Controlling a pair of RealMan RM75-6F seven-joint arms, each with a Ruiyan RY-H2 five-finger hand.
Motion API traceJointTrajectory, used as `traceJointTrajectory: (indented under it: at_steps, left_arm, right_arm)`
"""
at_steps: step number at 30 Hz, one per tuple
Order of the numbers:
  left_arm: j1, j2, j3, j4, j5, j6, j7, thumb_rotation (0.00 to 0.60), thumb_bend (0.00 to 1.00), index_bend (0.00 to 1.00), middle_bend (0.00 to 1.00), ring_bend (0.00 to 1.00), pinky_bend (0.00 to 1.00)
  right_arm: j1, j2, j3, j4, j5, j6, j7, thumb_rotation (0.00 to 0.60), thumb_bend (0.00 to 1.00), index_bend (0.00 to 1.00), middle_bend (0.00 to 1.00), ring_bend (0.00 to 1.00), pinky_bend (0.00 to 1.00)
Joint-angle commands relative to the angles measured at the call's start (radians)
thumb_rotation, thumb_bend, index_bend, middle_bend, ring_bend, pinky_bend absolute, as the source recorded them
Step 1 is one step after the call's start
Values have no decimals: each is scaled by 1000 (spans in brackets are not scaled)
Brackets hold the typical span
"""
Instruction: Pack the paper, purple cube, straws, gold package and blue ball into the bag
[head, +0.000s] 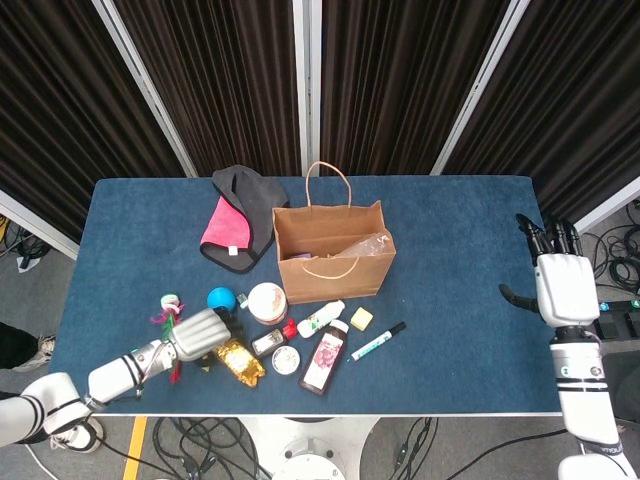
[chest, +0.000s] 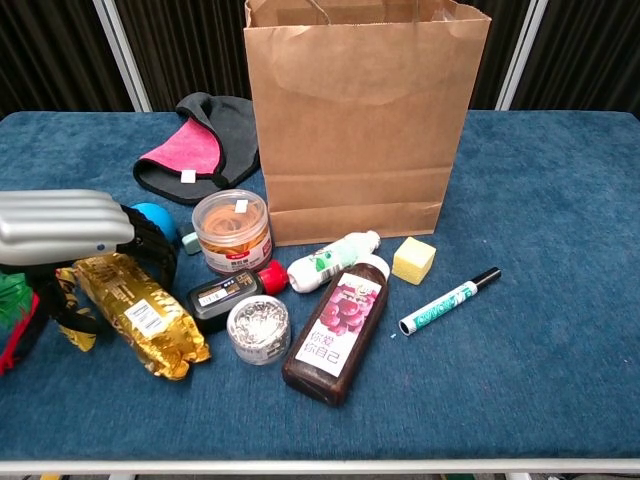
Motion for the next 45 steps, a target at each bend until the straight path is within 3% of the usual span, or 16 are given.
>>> traceJointTrajectory:
  at_steps: [1, 14, 26, 37, 45]
  left_arm:
    - [-1, -6, 7, 6, -1, 3, 14, 600, 215, 499, 503, 369, 319]
    - [-8, 33, -5, -67, -2, 76, 74, 600, 277, 584, 586, 435, 360]
    - [-6, 203, -43, -252, -53, 99, 210, 600, 282, 595, 596, 445, 368]
    - [21, 385, -194, -324, -243, 157, 290, 600, 283, 598, 602, 460, 391]
    - [27, 389, -313, -281, -394, 194, 314, 600, 284, 600, 604, 465, 399]
  right_arm:
    - [0, -2, 1, 4, 2, -2, 6, 600, 55, 82, 198, 7, 0]
    - [-2, 2, 6, -2, -8, 6, 20, 600, 56, 84, 198, 7, 0]
    - [-24, 21, 15, -23, -42, 44, 64, 600, 58, 87, 198, 7, 0]
    - [-44, 19, 19, -24, -81, 73, 120, 600, 64, 91, 201, 7, 0]
    - [-61, 17, 10, -14, -111, 85, 160, 600, 63, 96, 203, 8, 0]
